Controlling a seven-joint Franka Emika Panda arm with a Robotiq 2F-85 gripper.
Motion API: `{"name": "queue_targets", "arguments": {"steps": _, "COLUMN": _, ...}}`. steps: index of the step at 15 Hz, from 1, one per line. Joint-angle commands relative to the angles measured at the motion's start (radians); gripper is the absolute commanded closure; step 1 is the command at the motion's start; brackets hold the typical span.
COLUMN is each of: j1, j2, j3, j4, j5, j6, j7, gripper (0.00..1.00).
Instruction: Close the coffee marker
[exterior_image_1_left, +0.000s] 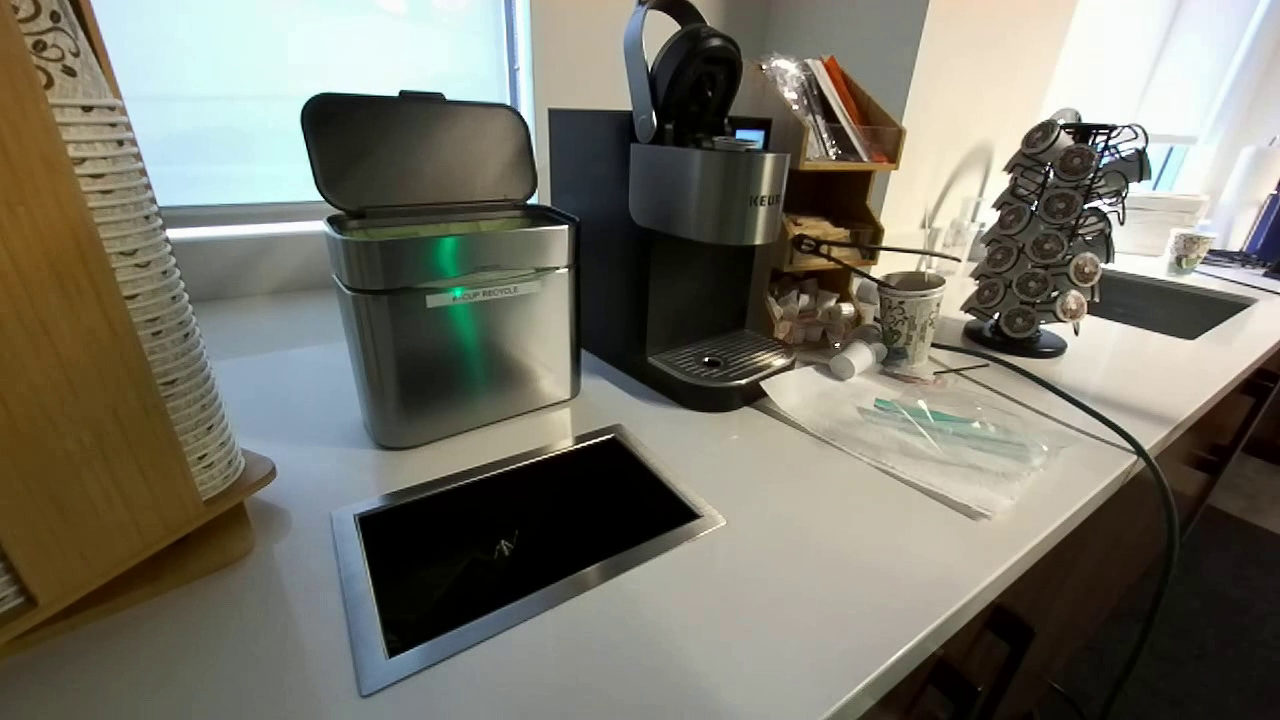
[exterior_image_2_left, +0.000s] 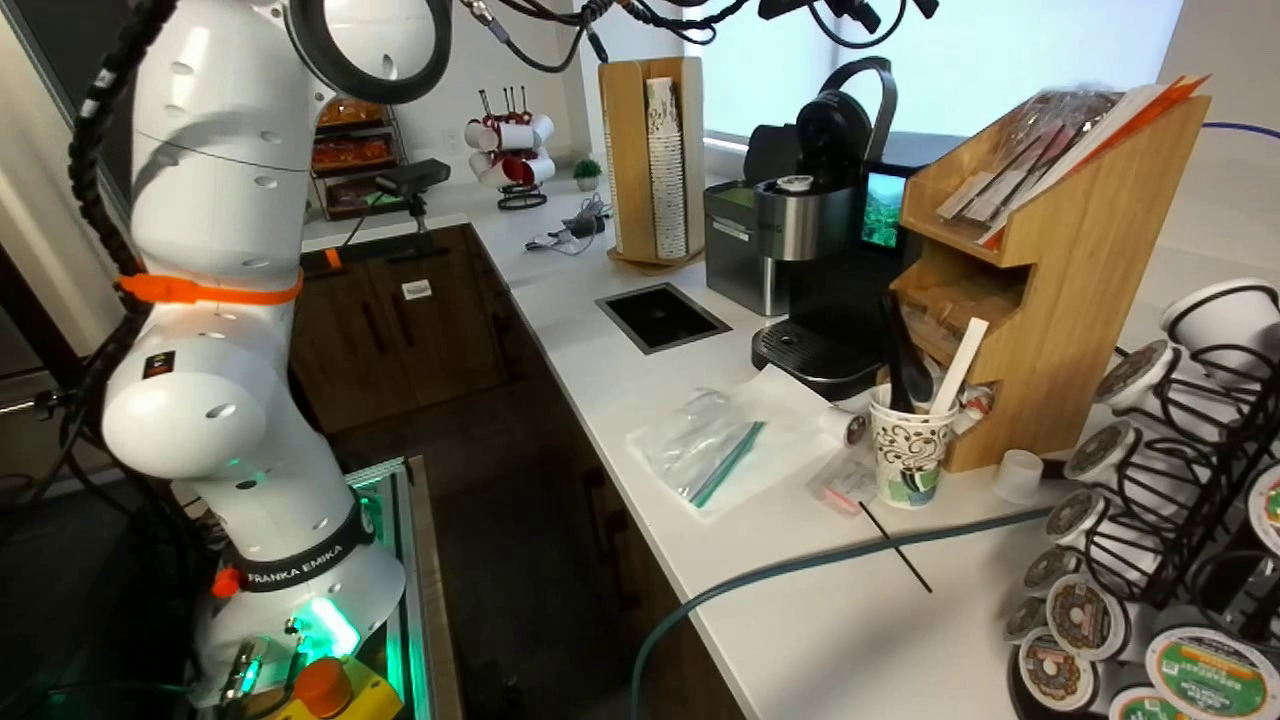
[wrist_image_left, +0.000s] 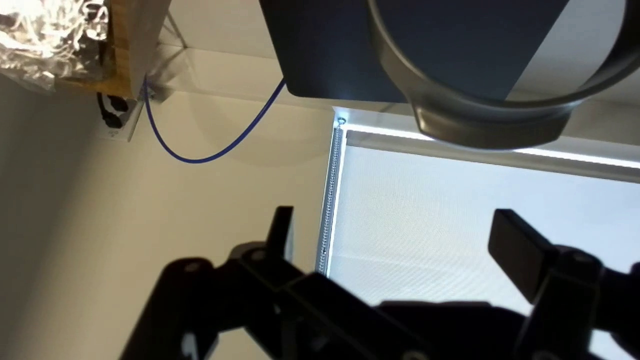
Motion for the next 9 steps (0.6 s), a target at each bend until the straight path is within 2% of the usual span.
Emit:
{"name": "queue_targets", "arguments": {"steps": 1, "j1": 0.01, "j2": 0.082, "j3": -0.004, "j4": 0.131, "j5": 0.037, "j6": -0.09, "j7": 0.073, "gripper": 0.0}}
{"name": "queue_targets", "arguments": {"steps": 2, "j1": 0.011, "j2": 0.086, "j3": -0.007, "j4": 0.142, "j5": 0.025, "j6": -0.086, "j7": 0.07, "gripper": 0.0}}
{"name": "queue_targets", "arguments": {"steps": 3, "j1": 0.001, "j2": 0.048, "j3": 0.0, "j4": 0.064, "j5": 0.021, "j6": -0.037, "j7": 0.045, "gripper": 0.0}}
{"name": "queue_targets", "arguments": {"steps": 4, "j1": 0.001, "j2": 0.057, "j3": 0.0, "j4": 0.079, "j5": 0.021, "j6": -0.039, "j7": 0.049, "gripper": 0.0}}
{"name": "queue_targets", "arguments": {"steps": 9, "j1": 0.008, "j2": 0.05, "j3": -0.002, "j4": 0.075, "j5": 0.019, "j6": -0.157, "j7": 0.048, "gripper": 0.0}}
